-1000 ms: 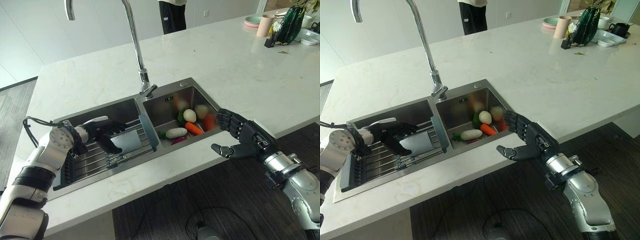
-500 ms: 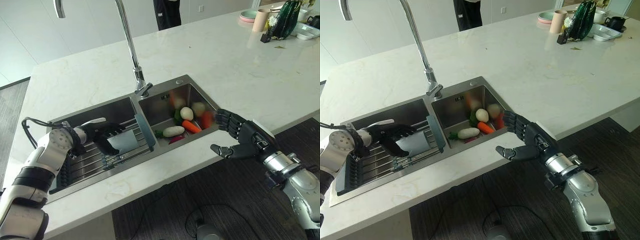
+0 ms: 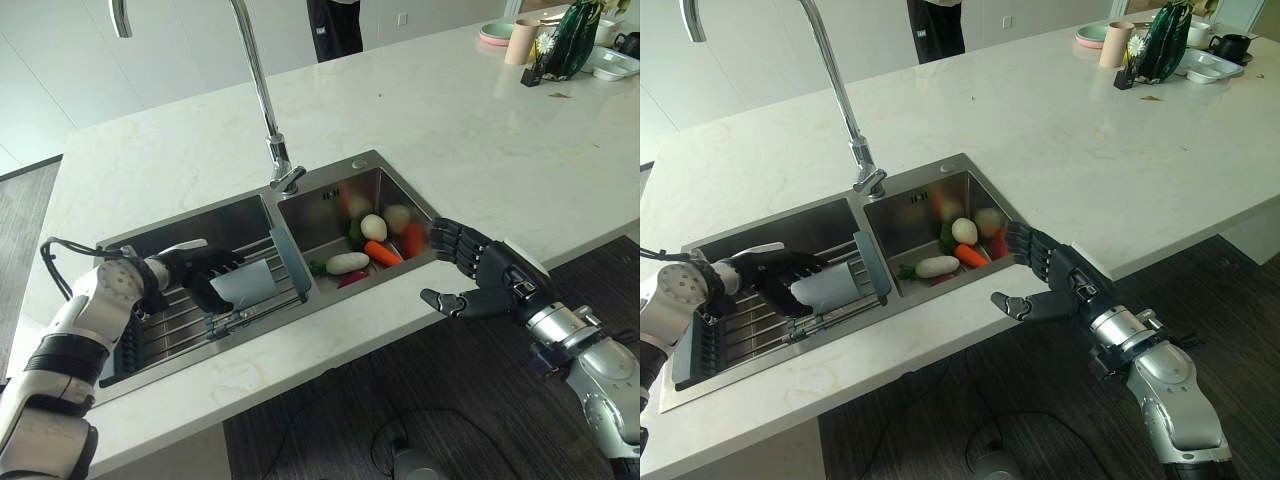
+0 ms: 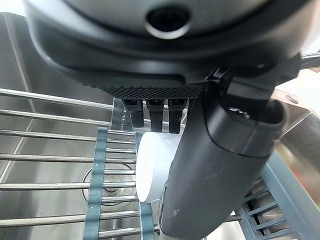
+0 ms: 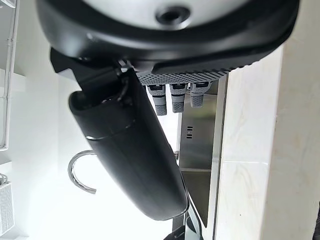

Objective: Place the dishes in the dishwasher.

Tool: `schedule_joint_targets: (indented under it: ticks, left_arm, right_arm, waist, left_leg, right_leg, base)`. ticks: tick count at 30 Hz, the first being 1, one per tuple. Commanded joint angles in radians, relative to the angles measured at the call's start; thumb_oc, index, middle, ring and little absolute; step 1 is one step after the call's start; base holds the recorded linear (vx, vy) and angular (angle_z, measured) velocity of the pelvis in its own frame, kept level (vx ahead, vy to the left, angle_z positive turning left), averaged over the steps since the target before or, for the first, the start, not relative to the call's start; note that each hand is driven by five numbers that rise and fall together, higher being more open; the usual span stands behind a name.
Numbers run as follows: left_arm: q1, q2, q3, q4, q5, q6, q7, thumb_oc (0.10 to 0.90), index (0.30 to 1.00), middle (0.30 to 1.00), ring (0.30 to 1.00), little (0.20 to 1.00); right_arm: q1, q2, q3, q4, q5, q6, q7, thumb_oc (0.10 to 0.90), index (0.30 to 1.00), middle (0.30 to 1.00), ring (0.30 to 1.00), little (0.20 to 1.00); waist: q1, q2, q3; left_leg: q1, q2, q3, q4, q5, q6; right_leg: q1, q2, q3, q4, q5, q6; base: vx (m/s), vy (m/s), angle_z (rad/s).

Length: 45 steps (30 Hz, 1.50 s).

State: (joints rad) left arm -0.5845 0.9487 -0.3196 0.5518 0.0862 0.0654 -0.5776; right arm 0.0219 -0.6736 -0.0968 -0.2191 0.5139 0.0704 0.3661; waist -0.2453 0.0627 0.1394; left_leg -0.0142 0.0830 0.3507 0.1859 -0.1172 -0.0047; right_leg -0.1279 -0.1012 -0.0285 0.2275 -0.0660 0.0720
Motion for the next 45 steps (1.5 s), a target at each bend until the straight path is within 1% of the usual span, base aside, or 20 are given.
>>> schedule_joint_targets:
  ticks: [1, 9, 14, 17, 21, 31, 45]
  left_arm:
    - [-0.149, -0.003, 0.027, 0.041, 0.008, -0.028, 0.058, 0.800, 0.900, 0.900, 0.900, 0.900]
    - [-0.153, -0.007, 0.028, 0.063, -0.008, -0.032, 0.059, 0.800, 0.900, 0.900, 0.900, 0.900]
    - [-0.154, -0.011, 0.024, 0.066, -0.011, -0.021, 0.059, 0.800, 0.900, 0.900, 0.900, 0.900]
    - [-0.151, -0.013, 0.027, 0.084, -0.009, -0.032, 0.058, 0.800, 0.900, 0.900, 0.900, 0.900]
    - [-0.152, -0.019, 0.024, 0.092, -0.013, -0.028, 0.058, 0.800, 0.900, 0.900, 0.900, 0.900]
    - [-0.161, -0.021, 0.019, 0.124, 0.000, -0.035, 0.062, 0.800, 0.900, 0.900, 0.900, 0.900]
    - [-0.159, -0.036, 0.022, 0.155, 0.016, -0.032, 0.060, 0.800, 0.900, 0.900, 0.900, 0.900]
  right_arm:
    - [-0.127, -0.036, -0.041, -0.069, 0.030, -0.108, -0.003, 0.800, 0.900, 0.900, 0.900, 0.900]
    - [-0.127, -0.038, -0.039, -0.069, 0.028, -0.107, -0.005, 0.800, 0.900, 0.900, 0.900, 0.900]
    - [-0.125, -0.039, -0.039, -0.073, 0.030, -0.104, -0.006, 0.800, 0.900, 0.900, 0.900, 0.900]
    - [-0.123, -0.041, -0.041, -0.070, 0.030, -0.108, 0.001, 0.800, 0.900, 0.900, 0.900, 0.900]
    - [-0.122, -0.044, -0.043, -0.069, 0.031, -0.111, 0.006, 0.800, 0.900, 0.900, 0.900, 0.900]
    - [-0.118, -0.043, -0.040, -0.076, 0.045, -0.100, 0.012, 0.800, 0.900, 0.900, 0.900, 0.900]
    - [-0.117, -0.042, -0.036, -0.076, 0.047, -0.102, 0.027, 0.800, 0.900, 0.900, 0.900, 0.900]
  waist:
    - [0.007, 0.013, -0.085]
    - [0.005, 0.013, -0.086]
    - [0.002, 0.012, -0.087]
    - [-0.001, 0.013, -0.087]
    - [-0.004, 0.014, -0.086]
    - [-0.010, 0.012, -0.088]
    - [-0.016, 0.012, -0.086]
  left_leg:
    - [-0.007, 0.046, -0.043, 0.114, -0.138, -0.037]
    - [-0.005, 0.048, -0.039, 0.114, -0.138, -0.038]
    - [-0.004, 0.048, -0.039, 0.114, -0.139, -0.036]
    - [-0.002, 0.047, -0.036, 0.114, -0.140, -0.035]
    - [-0.003, 0.047, -0.035, 0.114, -0.139, -0.035]
    - [0.001, 0.047, -0.031, 0.114, -0.142, -0.033]
    - [0.000, 0.045, -0.028, 0.114, -0.142, -0.032]
  right_leg:
    - [0.002, -0.021, -0.032, 0.072, -0.083, 0.080]
    - [0.002, -0.020, -0.030, 0.072, -0.083, 0.080]
    - [0.001, -0.017, -0.027, 0.072, -0.083, 0.079]
    - [0.002, -0.017, -0.024, 0.072, -0.083, 0.079]
    - [0.000, -0.017, -0.020, 0.072, -0.082, 0.079]
    - [0.002, -0.013, -0.015, 0.072, -0.082, 0.079]
    - [-0.001, -0.008, -0.008, 0.072, -0.081, 0.078]
  base:
    - [0.00, 0.000, 0.00]
    - [0.00, 0.000, 0.00]
    - [0.00, 0.000, 0.00]
    - [0.01, 0.014, -0.04]
    - [0.00, 0.004, -0.02]
    - [0.00, 0.000, 0.00]
    - [0.00, 0.000, -0.01]
